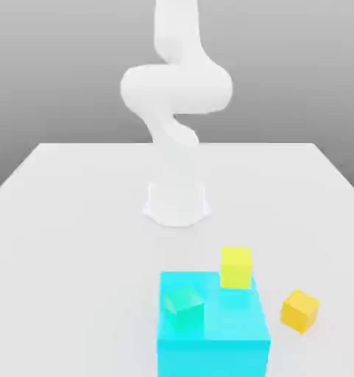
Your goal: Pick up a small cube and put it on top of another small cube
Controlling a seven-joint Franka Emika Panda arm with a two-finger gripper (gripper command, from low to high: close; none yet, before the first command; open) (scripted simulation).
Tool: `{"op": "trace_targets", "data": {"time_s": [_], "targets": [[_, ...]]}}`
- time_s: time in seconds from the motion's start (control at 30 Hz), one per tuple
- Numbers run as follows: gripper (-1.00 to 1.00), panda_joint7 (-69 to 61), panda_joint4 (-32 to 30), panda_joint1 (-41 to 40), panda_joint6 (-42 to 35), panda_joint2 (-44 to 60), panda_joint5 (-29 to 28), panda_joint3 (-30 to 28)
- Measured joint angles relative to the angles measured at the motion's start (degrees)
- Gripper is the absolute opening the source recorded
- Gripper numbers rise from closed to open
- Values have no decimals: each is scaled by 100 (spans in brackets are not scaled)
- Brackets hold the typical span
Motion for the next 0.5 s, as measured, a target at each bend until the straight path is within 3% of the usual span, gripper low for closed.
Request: {"op": "trace_targets", "data": {"time_s": [0.5], "targets": [[0,940,469,307,614,3137,-683,1273]]}}
